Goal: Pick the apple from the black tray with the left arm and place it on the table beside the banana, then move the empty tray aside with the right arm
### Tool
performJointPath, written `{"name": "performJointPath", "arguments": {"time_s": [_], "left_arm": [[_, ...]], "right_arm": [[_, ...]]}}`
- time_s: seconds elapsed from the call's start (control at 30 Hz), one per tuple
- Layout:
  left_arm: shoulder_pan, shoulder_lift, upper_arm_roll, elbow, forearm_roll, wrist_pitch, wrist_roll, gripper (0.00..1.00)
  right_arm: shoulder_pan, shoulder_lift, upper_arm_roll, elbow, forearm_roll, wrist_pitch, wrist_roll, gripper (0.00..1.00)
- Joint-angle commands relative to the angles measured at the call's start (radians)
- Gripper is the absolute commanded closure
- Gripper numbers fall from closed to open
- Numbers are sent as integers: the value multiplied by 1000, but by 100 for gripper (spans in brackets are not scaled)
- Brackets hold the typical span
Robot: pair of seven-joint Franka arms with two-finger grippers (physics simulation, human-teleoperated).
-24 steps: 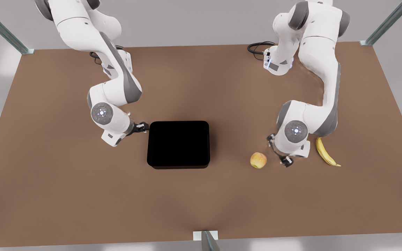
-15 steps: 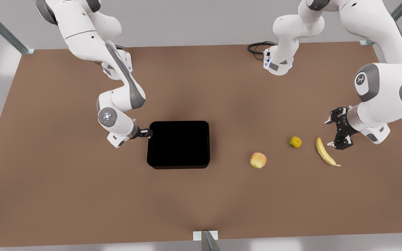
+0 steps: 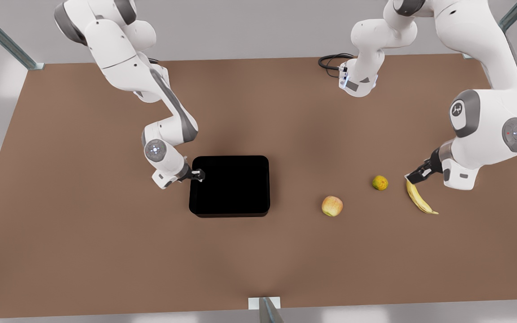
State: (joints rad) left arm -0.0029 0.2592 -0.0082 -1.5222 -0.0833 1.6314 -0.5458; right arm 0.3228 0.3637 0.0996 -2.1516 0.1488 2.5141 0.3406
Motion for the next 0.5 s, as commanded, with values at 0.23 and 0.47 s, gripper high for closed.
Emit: {"name": "performJointPath", "arguments": {"time_s": [0.23, 0.47], "left_arm": [[-17, 2, 2, 11, 5, -16, 584, 0], [-28, -20, -4, 19, 7, -2, 550, 0]], "right_arm": [[15, 20, 2, 7, 3, 32, 47, 32], [13, 28, 3, 13, 0, 32, 41, 59]]}}
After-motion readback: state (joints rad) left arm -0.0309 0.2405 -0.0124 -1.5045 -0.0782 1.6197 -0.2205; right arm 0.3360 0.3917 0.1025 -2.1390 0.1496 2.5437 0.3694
